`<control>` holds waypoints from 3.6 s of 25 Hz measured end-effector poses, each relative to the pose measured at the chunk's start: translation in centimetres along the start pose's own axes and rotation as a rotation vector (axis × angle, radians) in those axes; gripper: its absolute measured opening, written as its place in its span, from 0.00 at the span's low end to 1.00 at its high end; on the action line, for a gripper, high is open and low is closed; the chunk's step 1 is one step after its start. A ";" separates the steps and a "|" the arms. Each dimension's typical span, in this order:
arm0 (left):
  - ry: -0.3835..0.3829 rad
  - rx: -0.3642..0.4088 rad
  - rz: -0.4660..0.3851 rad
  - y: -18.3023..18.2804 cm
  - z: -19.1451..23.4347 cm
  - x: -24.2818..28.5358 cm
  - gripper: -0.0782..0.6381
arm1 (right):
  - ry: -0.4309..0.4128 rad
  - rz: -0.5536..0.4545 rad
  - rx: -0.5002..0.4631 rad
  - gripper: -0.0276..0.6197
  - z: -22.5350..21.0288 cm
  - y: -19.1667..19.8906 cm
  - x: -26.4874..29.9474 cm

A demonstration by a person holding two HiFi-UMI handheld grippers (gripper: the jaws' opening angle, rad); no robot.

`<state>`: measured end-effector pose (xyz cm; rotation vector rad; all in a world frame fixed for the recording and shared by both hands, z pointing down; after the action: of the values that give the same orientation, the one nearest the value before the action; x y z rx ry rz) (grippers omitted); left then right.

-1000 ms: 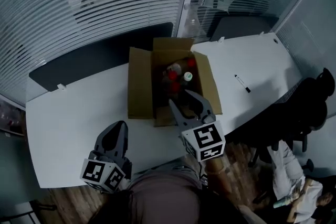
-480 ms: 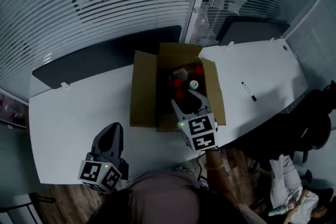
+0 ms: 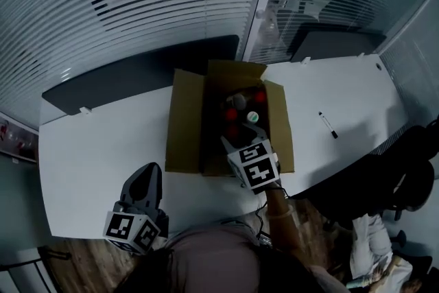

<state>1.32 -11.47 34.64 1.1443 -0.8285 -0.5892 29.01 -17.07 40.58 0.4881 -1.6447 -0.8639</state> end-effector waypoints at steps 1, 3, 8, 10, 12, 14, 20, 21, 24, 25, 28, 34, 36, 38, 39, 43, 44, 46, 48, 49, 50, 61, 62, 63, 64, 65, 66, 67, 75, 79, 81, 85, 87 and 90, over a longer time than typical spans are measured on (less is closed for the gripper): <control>-0.005 0.000 0.000 0.0 -0.1 0.1 0.12 | -0.010 0.018 -0.001 0.35 -0.1 0.1 0.2; -0.017 -0.001 0.002 0.1 -0.4 0.1 0.12 | -0.030 0.041 0.001 0.35 -0.5 0.2 0.6; -0.053 -0.015 0.010 0.7 -0.9 -0.1 0.12 | -0.059 0.078 0.059 0.35 -1.0 0.1 1.0; -0.068 -0.017 0.009 0.8 -1.3 -0.2 0.12 | -0.061 0.076 0.068 0.34 -1.2 0.1 0.8; -0.084 -0.015 0.003 0.8 -1.8 -0.5 0.12 | -0.061 0.073 0.060 0.33 -1.3 0.1 0.5; -0.105 -0.016 -0.005 0.9 -2.2 -0.9 0.12 | -0.061 0.070 0.042 0.32 -1.2 0.1 0.3; -0.180 -0.030 -0.011 1.4 -3.6 -2.4 0.12 | -0.097 0.036 -0.027 0.31 -0.6 0.2 -0.8; -0.189 -0.032 -0.013 1.5 -3.7 -2.6 0.12 | -0.100 0.018 -0.033 0.31 -0.6 0.1 -1.1; -0.207 -0.033 -0.010 2.0 -4.0 -3.3 0.12 | -0.105 -0.050 -0.042 0.31 -0.4 -0.4 -2.2; -0.209 -0.036 -0.007 2.1 -4.0 -3.5 0.12 | -0.103 -0.068 -0.044 0.31 -0.4 -0.6 -2.6; -0.203 -0.033 -0.011 2.2 -3.9 -3.9 0.12 | -0.090 -0.118 -0.052 0.31 -0.3 -1.2 -3.9; -0.150 -0.013 -0.035 1.9 -2.5 -4.1 0.12 | -0.048 -0.218 -0.042 0.31 0.6 -2.6 -6.8; -0.121 -0.005 -0.031 1.6 -1.8 -4.2 0.12 | -0.030 -0.251 -0.027 0.31 1.1 -3.1 -7.8; -0.097 0.000 -0.027 1.3 -0.8 -4.5 0.12 | -0.007 -0.287 -0.012 0.31 1.7 -3.7 -8.7; -0.087 0.001 -0.028 1.2 -0.2 -4.7 0.12 | 0.007 -0.305 -0.005 0.31 2.0 -4.0 -9.2; -0.053 0.013 -0.027 1.1 2.4 -5.6 0.12 | 0.066 -0.375 0.009 0.31 3.7 -4.9 -10.9; -0.047 0.012 -0.026 1.2 3.0 -5.9 0.12 | 0.080 -0.392 0.009 0.31 4.2 -5.1 -11.3; -0.031 0.007 -0.023 1.4 4.2 -6.4 0.12 | 0.104 -0.424 0.004 0.31 5.2 -5.5 -12.1; -0.013 0.011 -0.020 1.5 5.0 -6.8 0.12 | 0.120 -0.449 -0.001 0.31 6.2 -5.9 -13.1; -0.003 0.016 -0.020 1.5 5.4 -7.0 0.12 | 0.126 -0.460 -0.002 0.31 6.7 -6.1 -13.5; 0.007 0.019 -0.022 1.4 5.7 -7.2 0.12 | 0.132 -0.471 -0.003 0.31 7.1 -6.2 -14.0; 0.106 0.012 -0.034 2.3 8.3 -10.8 0.12 | 0.185 -0.553 -0.023 0.31 14.5 -5.9 -19.0; 0.113 0.014 -0.035 2.4 8.5 -11.3 0.12 | 0.188 -0.558 -0.023 0.31 15.2 -5.7 -19.4; 0.121 0.016 -0.036 2.5 8.7 -11.8 0.12 | 0.191 -0.563 -0.022 0.31 15.9 -5.5 -19.7; 0.128 0.017 -0.038 2.7 8.9 -12.3 0.12 | 0.194 -0.567 -0.023 0.31 16.6 -5.2 -20.0; 0.133 0.019 -0.039 2.9 9.1 -12.7 0.12 | 0.197 -0.571 -0.025 0.31 17.2 -5.0 -20.2; 0.138 0.020 -0.041 3.1 9.4 -13.2 0.12 | 0.200 -0.573 -0.026 0.31 17.9 -4.7 -20.4; 0.142 0.021 -0.043 3.4 9.8 -13.7 0.12 | 0.202 -0.575 -0.025 0.31 18.5 -4.5 -20.4; 0.097 0.029 -0.048 4.7 13.2 -18.5 0.12 | 0.181 -0.571 0.008 0.31 23.0 -3.5 -18.9; 0.040 0.016 -0.060 5.6 14.3 -20.6 0.12 | 0.117 -0.553 -0.018 0.31 24.6 -3.2 -17.6; 0.005 0.007 -0.065 5.7 14.4 -21.6 0.12 | 0.074 -0.537 -0.034 0.31 25.2 -3.4 -16.9; -0.053 -0.009 -0.077 6.3 15.6 -23.1 0.12 | -0.004 -0.526 -0.058 0.31 27.0 -4.0 -14.8; -0.096 -0.027 -0.067 6.1 15.9 -24.2 0.12 | -0.050 -0.516 -0.072 0.31 28.2 -4.3 -13.4; -0.158 -0.043 -0.102 7.0 16.4 -25.7 0.12 | -0.138 -0.494 -0.113 0.31 29.9 -5.1 -11.2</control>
<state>-26.99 1.68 37.47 1.1161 -0.8917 -0.7869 2.58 -4.01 27.26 0.7873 -1.6121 -1.3719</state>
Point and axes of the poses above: the fingertips, and each gripper's own axes: x forward along the fingers, z to its left, y out of its underside, the point moved 10 cm from there along -x, backward along the fingers, and after that the axes turned 7 degrees about x, right-handed, at the moved point
